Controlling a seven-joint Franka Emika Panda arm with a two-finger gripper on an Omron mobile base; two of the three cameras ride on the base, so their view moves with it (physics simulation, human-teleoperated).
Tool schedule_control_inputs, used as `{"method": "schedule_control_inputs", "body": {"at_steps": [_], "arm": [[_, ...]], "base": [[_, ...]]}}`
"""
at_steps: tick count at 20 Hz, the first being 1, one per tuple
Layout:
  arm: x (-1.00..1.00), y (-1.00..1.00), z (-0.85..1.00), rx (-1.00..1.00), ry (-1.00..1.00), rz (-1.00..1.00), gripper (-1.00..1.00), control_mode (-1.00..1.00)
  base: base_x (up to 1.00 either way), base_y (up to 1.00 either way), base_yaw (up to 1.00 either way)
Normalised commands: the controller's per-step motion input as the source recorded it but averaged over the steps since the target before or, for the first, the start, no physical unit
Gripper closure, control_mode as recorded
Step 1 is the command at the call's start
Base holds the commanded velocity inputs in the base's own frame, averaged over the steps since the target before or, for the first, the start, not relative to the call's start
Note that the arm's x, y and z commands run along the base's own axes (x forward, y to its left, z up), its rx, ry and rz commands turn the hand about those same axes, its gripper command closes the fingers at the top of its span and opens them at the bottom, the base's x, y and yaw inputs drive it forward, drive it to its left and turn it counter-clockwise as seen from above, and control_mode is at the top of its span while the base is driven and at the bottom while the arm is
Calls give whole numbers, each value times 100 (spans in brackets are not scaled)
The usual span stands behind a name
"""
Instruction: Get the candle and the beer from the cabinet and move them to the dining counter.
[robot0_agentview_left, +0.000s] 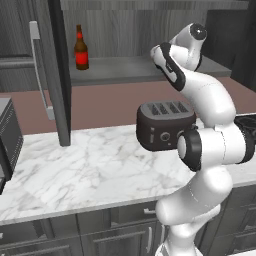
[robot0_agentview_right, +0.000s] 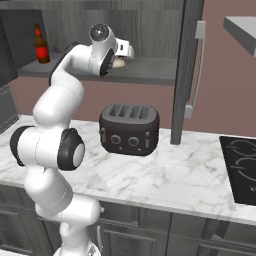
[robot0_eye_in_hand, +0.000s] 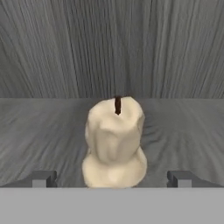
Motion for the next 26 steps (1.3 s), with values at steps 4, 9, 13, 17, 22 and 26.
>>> {"method": "schedule_control_inputs", "body": {"at_steps": [4, 9, 13, 17, 22, 26], "arm": [[32, -20, -4, 0, 0, 0, -100, -100], [20, -10, -5, 0, 0, 0, -100, -100], [5, 0, -6, 0, 0, 0, -100, -100], [0, 0, -4, 0, 0, 0, -100, -100], [0, 1, 0, 0, 0, 0, -100, -100], [0, 12, 0, 0, 0, 0, -100, -100]], "base": [[0, 0, 0], [0, 0, 0], [0, 0, 0], [0, 0, 0], [0, 0, 0], [0, 0, 0]]}}
